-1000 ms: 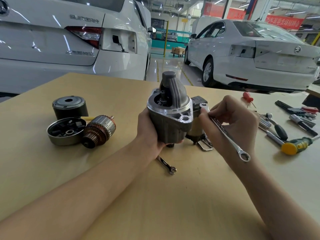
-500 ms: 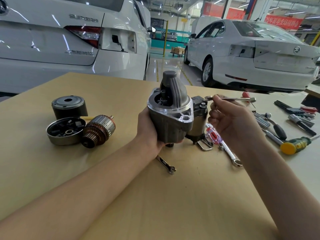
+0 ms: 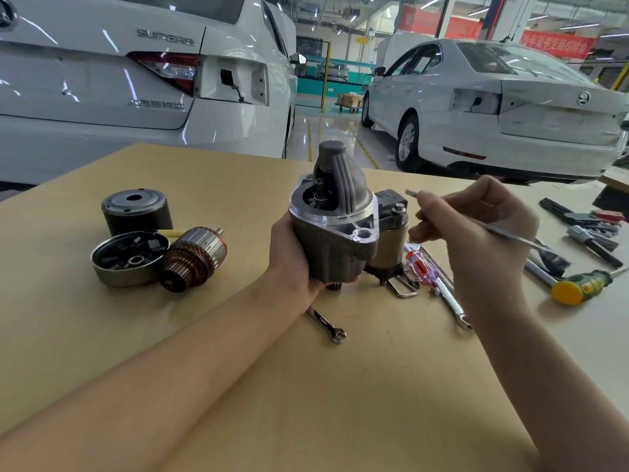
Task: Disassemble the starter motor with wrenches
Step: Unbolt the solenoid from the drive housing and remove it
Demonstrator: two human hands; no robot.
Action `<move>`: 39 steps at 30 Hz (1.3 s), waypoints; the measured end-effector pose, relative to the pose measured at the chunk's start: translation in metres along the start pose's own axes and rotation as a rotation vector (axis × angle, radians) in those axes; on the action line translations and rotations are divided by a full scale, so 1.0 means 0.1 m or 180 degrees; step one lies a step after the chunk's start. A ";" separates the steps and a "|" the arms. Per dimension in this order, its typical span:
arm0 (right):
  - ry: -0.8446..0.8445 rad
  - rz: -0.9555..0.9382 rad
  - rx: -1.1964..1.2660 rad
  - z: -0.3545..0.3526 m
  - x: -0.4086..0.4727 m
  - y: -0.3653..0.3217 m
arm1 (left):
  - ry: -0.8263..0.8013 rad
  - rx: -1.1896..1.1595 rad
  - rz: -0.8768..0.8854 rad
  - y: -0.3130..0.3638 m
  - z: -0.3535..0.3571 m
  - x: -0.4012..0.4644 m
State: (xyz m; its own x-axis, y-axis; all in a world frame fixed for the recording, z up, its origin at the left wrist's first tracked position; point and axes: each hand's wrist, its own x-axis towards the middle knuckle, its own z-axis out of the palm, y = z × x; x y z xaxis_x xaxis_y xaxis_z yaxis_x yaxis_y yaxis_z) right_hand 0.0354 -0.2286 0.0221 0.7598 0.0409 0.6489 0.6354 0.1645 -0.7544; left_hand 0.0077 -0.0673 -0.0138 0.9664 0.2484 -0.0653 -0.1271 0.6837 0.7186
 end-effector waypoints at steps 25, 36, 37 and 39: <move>-0.0288 0.2051 0.1562 -0.02 0.16 0.05 | 0.0029 0.0156 0.0033 0.01 0.02 0.00; -0.0234 0.2003 0.2394 -0.08 0.20 0.08 | 0.0019 0.0105 0.0035 0.00 0.01 0.00; -0.0256 0.1783 0.2258 -0.09 0.20 0.06 | 0.0022 0.0101 0.0044 0.00 0.01 0.01; -0.0328 0.1189 0.1478 -0.09 0.13 0.06 | 0.0023 0.0097 0.0045 0.00 0.01 0.01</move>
State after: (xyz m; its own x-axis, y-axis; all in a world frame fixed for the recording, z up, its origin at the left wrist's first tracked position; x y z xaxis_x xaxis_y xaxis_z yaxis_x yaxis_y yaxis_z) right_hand 0.0502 -0.2360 0.0253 0.8881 0.2702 0.3720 0.1839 0.5328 -0.8260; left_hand 0.0086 -0.0678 -0.0136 0.9630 0.2628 -0.0600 -0.1337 0.6588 0.7403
